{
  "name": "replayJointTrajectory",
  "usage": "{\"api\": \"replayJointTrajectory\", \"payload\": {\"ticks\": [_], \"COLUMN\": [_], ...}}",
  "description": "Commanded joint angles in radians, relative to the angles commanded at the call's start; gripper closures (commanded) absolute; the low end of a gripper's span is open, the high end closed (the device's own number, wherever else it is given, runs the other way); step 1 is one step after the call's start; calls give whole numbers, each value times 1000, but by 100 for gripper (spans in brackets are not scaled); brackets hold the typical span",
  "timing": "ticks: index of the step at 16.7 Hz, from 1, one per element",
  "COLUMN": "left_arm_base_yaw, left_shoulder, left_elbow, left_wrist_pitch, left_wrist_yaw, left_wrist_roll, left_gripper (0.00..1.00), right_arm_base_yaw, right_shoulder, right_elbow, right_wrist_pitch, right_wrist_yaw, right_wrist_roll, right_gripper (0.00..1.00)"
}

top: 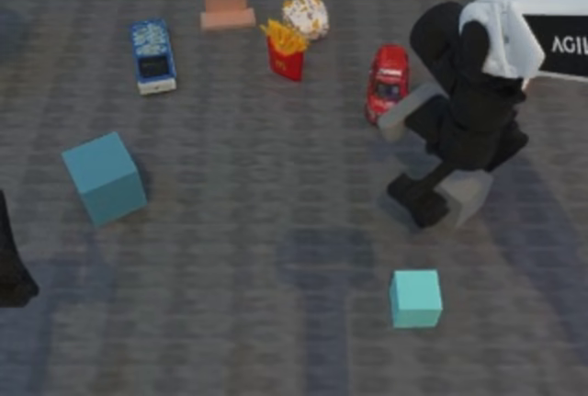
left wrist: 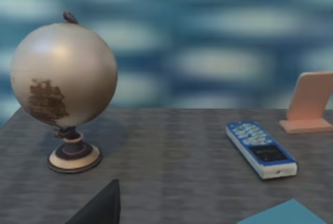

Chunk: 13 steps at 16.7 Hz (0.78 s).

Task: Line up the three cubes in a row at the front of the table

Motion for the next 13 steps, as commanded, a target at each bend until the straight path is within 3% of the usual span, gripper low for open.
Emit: {"api": "replayJointTrajectory", "payload": {"ticks": [3,13], "left_arm_base_yaw": [0,0], "left_shoulder": [0,0], "left_elbow": [0,0], "left_wrist_pitch": [0,0], "left_wrist_yaw": [0,0], "left_wrist_roll": [0,0], "left_gripper": [0,0], "right_arm_base_yaw": [0,0], "right_shoulder": [0,0], "right_elbow": [0,0], "right_wrist_pitch": [1,1], "right_wrist_yaw": [0,0], "right_wrist_roll": [0,0], "right_gripper": [0,75]}}
